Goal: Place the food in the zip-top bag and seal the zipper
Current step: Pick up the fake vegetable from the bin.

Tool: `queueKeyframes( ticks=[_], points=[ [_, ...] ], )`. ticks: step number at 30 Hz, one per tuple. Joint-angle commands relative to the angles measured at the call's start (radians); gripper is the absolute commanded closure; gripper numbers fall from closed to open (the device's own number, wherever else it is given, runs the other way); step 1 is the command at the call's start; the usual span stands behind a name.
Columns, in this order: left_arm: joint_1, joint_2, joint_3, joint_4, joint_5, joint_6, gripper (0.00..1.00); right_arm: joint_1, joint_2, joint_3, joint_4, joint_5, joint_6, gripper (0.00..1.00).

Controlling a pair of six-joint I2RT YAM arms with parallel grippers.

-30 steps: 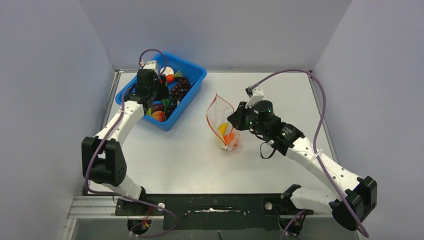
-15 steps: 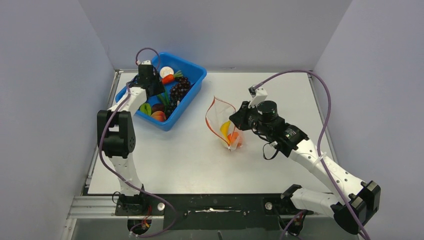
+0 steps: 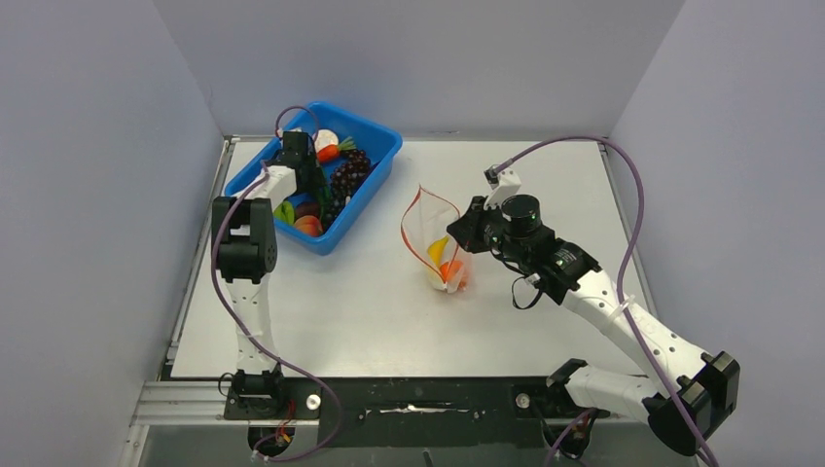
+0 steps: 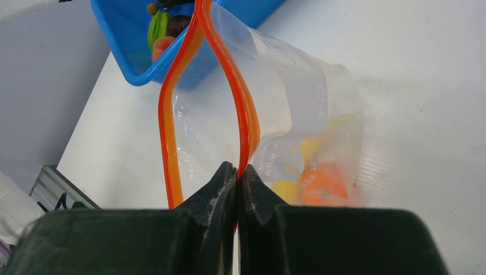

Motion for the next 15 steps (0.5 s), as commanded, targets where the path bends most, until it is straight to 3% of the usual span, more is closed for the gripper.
queueKeyframes(
  ticks=[1, 3, 7, 15],
  points=[
    [0.017, 0.027, 0.087, 0.003, 0.016, 0.015, 0.54, -0.008, -0.017, 0.006, 0.056, 0.001, -0.012, 1.00],
    [0.017, 0.031, 0.089, 0.007, 0.039, 0.022, 0.59, -0.009, -0.012, 0.008, 0.050, -0.001, -0.011, 1.00],
    [0.016, 0.020, 0.097, -0.017, 0.092, 0.041, 0.80, -0.009, -0.011, -0.004, 0.055, -0.006, -0.004, 1.00],
    [0.017, -0.098, 0.028, -0.009, 0.120, 0.066, 0.87, -0.009, 0.004, 0.002, 0.056, -0.031, 0.014, 1.00]
  ],
)
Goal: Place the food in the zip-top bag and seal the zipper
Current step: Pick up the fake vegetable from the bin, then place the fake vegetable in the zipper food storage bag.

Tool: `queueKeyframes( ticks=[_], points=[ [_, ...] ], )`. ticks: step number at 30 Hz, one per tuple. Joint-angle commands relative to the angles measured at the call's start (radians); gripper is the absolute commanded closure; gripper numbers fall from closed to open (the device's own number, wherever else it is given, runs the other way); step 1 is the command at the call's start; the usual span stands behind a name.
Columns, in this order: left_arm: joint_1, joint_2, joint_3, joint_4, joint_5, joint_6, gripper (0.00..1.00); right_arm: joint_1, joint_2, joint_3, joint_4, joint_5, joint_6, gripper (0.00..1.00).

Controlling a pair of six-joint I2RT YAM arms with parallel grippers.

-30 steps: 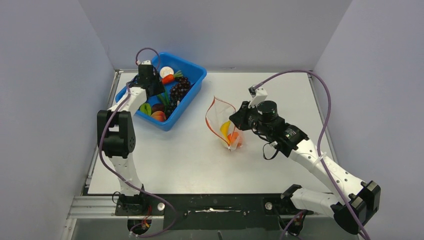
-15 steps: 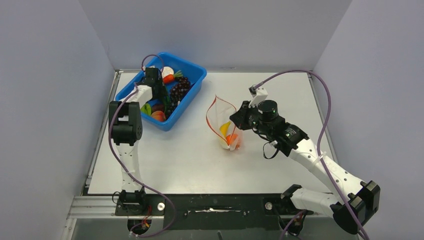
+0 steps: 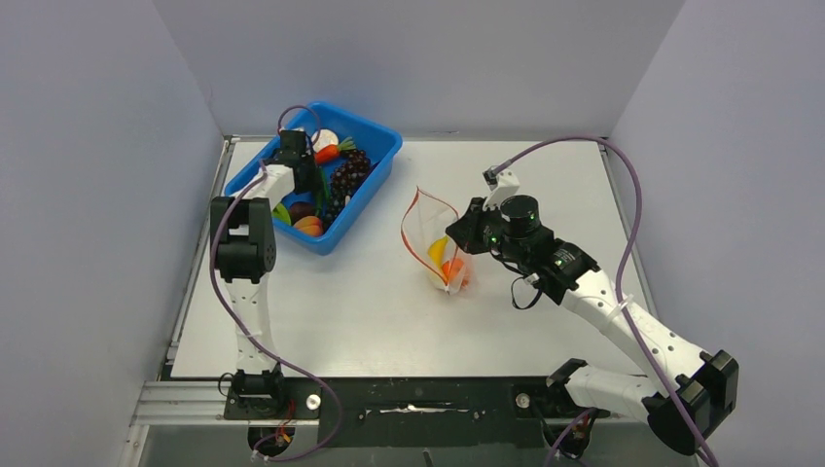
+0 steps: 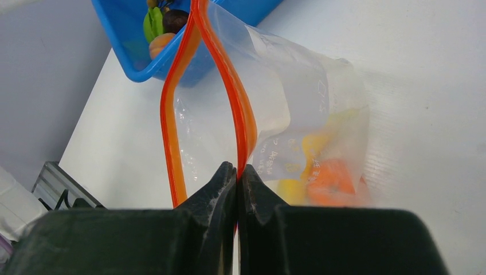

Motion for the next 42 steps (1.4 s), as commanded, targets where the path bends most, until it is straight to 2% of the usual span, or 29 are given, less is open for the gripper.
queueKeyframes(
  ticks=[1, 6, 11, 18, 25, 33, 38, 42],
  points=[
    [0.004, -0.140, -0.016, 0.013, 0.039, 0.030, 0.88, -0.008, 0.002, 0.003, 0.058, -0.027, 0.016, 1.00],
    [0.003, -0.207, -0.046, 0.008, 0.044, 0.034, 0.90, -0.006, 0.005, -0.007, 0.069, -0.043, 0.041, 1.00],
    [0.004, -0.311, -0.138, 0.046, 0.058, 0.024, 0.91, -0.005, 0.011, -0.007, 0.071, -0.057, 0.054, 1.00],
    [0.004, -0.473, -0.298, 0.127, 0.158, -0.004, 0.91, -0.002, 0.021, -0.029, 0.099, -0.081, 0.075, 1.00],
    [0.003, -0.613, -0.395, 0.205, 0.233, -0.028, 0.91, 0.009, 0.042, -0.045, 0.125, -0.084, 0.101, 1.00],
    [0.004, -0.774, -0.468, 0.349, 0.321, -0.098, 0.91, 0.018, 0.064, -0.072, 0.175, -0.101, 0.130, 1.00],
    [0.004, -0.878, -0.473, 0.346, 0.356, -0.150, 0.91, 0.016, 0.049, -0.105, 0.213, -0.118, 0.159, 1.00],
    [0.003, -0.973, -0.546, 0.389, 0.395, -0.219, 0.91, 0.016, 0.059, -0.098, 0.210, -0.156, 0.161, 1.00]
  ],
)
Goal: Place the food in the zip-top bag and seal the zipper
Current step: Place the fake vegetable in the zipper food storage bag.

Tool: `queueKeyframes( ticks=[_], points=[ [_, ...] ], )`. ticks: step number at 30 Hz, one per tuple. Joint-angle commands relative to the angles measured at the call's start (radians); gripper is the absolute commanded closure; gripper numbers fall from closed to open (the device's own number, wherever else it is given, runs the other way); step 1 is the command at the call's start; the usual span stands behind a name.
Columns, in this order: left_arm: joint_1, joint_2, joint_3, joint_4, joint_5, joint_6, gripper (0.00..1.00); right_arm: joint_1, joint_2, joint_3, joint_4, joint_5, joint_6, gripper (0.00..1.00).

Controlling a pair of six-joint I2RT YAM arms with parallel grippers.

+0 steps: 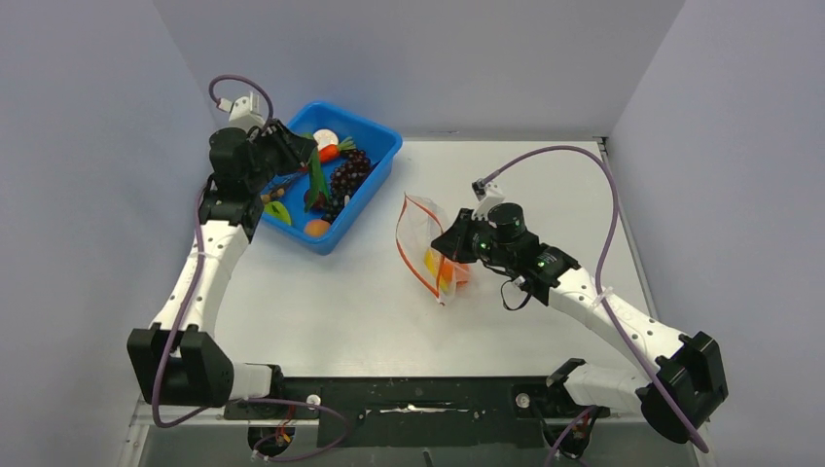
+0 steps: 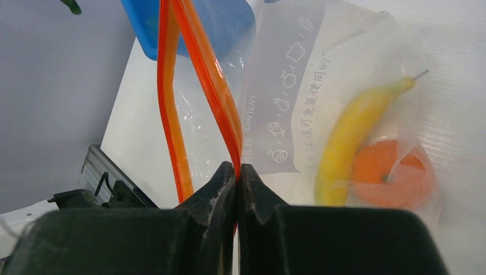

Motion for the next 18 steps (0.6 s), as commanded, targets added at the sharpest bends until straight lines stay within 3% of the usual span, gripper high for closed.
queueKeyframes(
  ticks=[1, 11, 18],
  points=[
    [0.003, -0.123, -0.075, 0.116, 0.074, -0.093, 0.91, 0.007, -0.008, 0.007, 0.079, -0.050, 0.022, 1.00],
    [0.001, -0.335, -0.329, 0.287, 0.182, -0.281, 0.91, 0.012, 0.004, -0.006, 0.136, -0.102, 0.078, 1.00],
    [-0.013, -0.438, -0.492, 0.522, 0.265, -0.492, 0.91, 0.022, 0.046, 0.031, 0.170, -0.124, 0.100, 1.00]
  ],
)
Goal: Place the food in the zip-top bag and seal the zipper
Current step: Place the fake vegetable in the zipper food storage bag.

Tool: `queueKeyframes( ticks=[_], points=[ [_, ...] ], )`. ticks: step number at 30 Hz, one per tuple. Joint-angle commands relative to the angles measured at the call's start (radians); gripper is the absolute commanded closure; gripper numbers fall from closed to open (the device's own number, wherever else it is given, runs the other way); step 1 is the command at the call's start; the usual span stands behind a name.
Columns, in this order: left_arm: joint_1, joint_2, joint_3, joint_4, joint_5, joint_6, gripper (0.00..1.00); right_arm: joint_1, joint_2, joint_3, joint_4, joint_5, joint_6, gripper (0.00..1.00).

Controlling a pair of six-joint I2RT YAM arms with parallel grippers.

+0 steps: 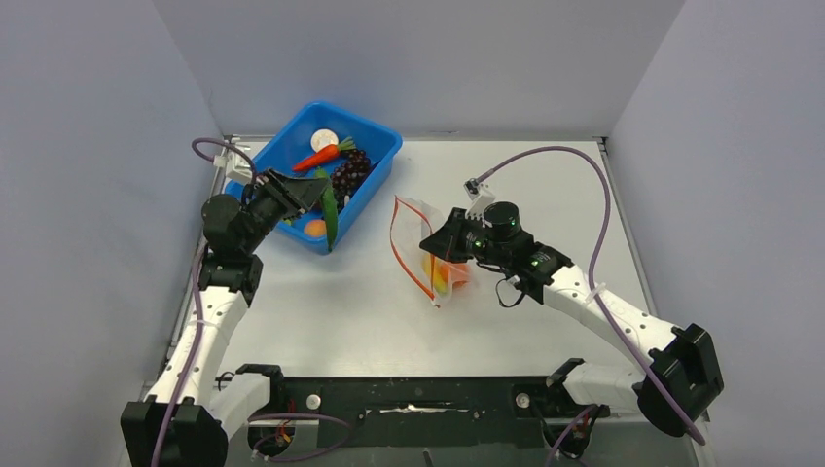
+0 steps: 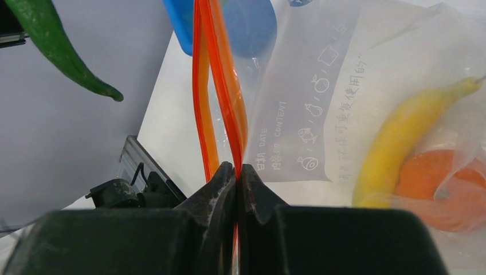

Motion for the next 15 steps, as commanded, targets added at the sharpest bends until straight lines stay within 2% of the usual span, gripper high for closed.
queueKeyframes(
  ticks=[1, 6, 11, 15],
  points=[
    [-0.023, -0.079, -0.094, 0.298, 0.076, -0.189, 0.91, 0.010, 0.027, 0.043, 0.087, -0.032, 0.017, 1.00],
    [-0.099, -0.092, -0.152, 0.398, 0.069, -0.254, 0.91, 0.023, 0.046, 0.068, 0.114, -0.033, 0.025, 1.00],
    [-0.246, -0.126, -0.201, 0.428, -0.071, -0.204, 0.92, 0.027, 0.067, 0.080, 0.126, -0.048, 0.026, 1.00],
    [-0.293, -0.115, -0.228, 0.491, -0.127, -0.191, 0.92, 0.039, 0.063, 0.082, 0.140, -0.050, 0.035, 1.00]
  ],
)
